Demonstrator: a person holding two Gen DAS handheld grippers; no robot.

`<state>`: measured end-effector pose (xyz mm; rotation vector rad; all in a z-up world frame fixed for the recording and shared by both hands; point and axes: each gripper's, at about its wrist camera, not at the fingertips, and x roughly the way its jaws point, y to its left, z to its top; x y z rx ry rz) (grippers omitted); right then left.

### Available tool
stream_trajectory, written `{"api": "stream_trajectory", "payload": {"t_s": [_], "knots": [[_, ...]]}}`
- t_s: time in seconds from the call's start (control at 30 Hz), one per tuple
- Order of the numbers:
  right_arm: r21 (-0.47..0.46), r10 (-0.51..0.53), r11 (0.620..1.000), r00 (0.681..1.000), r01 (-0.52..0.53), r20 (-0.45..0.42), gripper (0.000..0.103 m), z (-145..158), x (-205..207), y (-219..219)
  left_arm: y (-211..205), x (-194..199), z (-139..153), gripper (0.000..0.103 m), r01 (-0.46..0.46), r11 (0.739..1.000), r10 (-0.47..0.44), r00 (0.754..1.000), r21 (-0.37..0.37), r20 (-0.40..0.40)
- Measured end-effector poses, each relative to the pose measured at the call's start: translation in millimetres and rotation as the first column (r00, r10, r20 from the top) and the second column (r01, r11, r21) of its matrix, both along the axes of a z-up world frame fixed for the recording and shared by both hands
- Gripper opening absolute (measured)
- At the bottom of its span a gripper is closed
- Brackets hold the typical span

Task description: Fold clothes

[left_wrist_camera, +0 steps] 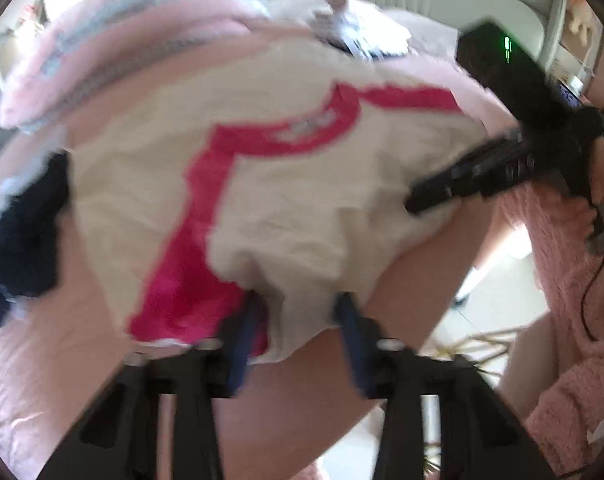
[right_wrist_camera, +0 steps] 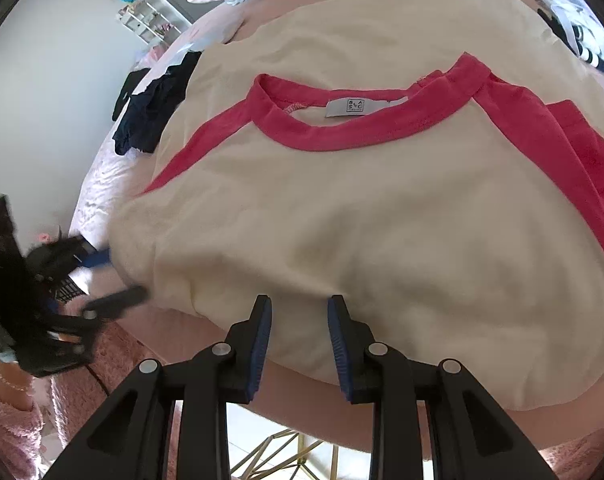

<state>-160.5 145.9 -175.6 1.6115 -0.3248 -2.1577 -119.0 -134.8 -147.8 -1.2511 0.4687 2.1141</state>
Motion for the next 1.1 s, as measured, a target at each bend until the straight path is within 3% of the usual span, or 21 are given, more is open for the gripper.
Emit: {"api": "stream_trajectory", "payload": {"t_s": [0.13,0.27,0.43,0.5,0.6,0.7,0.77,0.8,0.9,0.93,1.0,1.03,1.07,1.1], "knots": [[0.073,-0.023,0.997,0.999,0.026,-0.035,0.028,7.4,3.9,10.7,4.2,-8.9,-11.4,0.014,0.029,1.0,-0.028,0.995,-0.01,0.1],[0.168,-0.093,0.98,0.994,0.102,-0.063,0.028,9.5,2.4,37.9,5.1,-21.1,2.7,0.014,0.073,0.997,-0.069,0.985,-0.021,0.158],[0.238,-0.094,0.965,0.992,0.112,-0.085,0.015,5.5,8.7,52.5,18.6,-31.4,0.2,0.013,0.165,0.977,-0.127,0.959,-0.134,0.255],[0.235,-0.12,0.962,0.989,0.136,-0.081,0.004,3.6,11.7,62.0,23.8,-31.5,-3.1,0.013,0.2,0.965,-0.15,0.952,-0.171,0.267],[0.24,-0.134,0.959,0.987,0.153,-0.093,0.0,-1.0,11.3,76.4,33.2,-28.4,-3.8,0.014,0.26,0.936,-0.196,0.945,-0.236,0.263],[0.248,-0.136,0.955,0.985,0.16,-0.11,0.0,-2.7,2.0,83.0,40.9,-18.6,-6.3,0.013,0.322,0.889,-0.244,0.935,-0.324,0.258],[0.283,-0.135,0.944,0.981,0.17,-0.136,0.0,-1.1,-6.7,85.1,38.0,-12.4,-11.0,0.004,0.343,0.861,-0.252,0.929,-0.377,0.271],[0.286,-0.144,0.941,0.98,0.179,-0.14,0.0,-1.4,-9.0,88.7,31.3,-8.7,-18.3,0.0,0.339,0.822,-0.245,0.936,-0.458,0.254],[0.287,-0.168,0.936,0.975,0.203,-0.142,0.0,-0.6,-12.9,96.9,-11.3,-13.4,-31.2,0.001,0.23,0.808,-0.104,0.962,-0.542,0.253],[0.248,-0.193,0.944,0.974,0.217,-0.119,0.0,-1.8,-6.4,100.0,-24.1,-16.9,-23.8,0.001,0.163,0.858,-0.034,0.964,-0.488,0.262],[0.169,-0.239,0.954,0.969,0.247,-0.07,0.011,-4.1,6.8,106.1,-35.2,-19.3,-0.2,0.001,0.028,0.955,0.06,0.957,-0.296,0.283],[0.129,-0.26,0.956,0.965,0.263,-0.043,0.018,-5.3,13.4,109.1,-39.2,-19.7,12.8,0.002,-0.055,0.983,0.106,0.95,-0.178,0.293],[0.09,-0.28,0.956,0.96,0.28,-0.017,0.021,-6.5,20.0,112.2,-43.6,-20.1,18.6,0.003,-0.142,0.987,0.16,0.931,-0.079,0.328],[0.051,-0.298,0.954,0.955,0.297,0.011,0.026,-7.6,26.6,115.2,-48.1,-20.5,21.9,0.008,-0.233,0.972,0.213,0.903,0.01,0.374]]}}
